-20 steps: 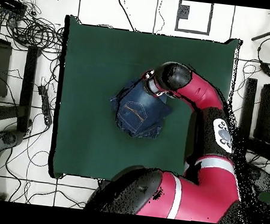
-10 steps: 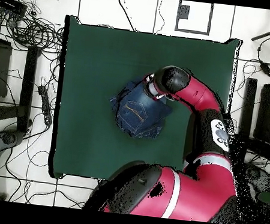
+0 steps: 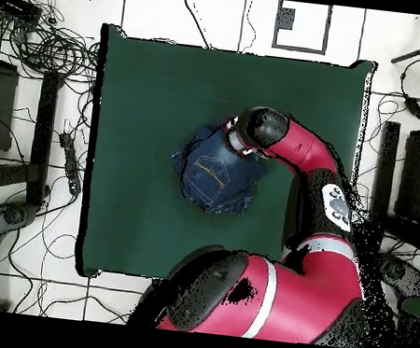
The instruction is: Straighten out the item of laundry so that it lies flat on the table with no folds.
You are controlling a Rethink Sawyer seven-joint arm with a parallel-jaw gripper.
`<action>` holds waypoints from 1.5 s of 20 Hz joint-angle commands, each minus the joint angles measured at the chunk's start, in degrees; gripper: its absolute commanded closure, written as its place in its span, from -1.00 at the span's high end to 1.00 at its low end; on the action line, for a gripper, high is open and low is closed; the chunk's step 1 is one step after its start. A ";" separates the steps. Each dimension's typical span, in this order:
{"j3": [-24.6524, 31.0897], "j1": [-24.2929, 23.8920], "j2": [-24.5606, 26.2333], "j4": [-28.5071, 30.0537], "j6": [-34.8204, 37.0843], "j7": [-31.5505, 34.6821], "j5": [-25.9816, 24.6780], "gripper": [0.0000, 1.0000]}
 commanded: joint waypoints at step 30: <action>-4.77 3.38 -0.31 -3.79 -50.93 8.70 -13.20 -1.00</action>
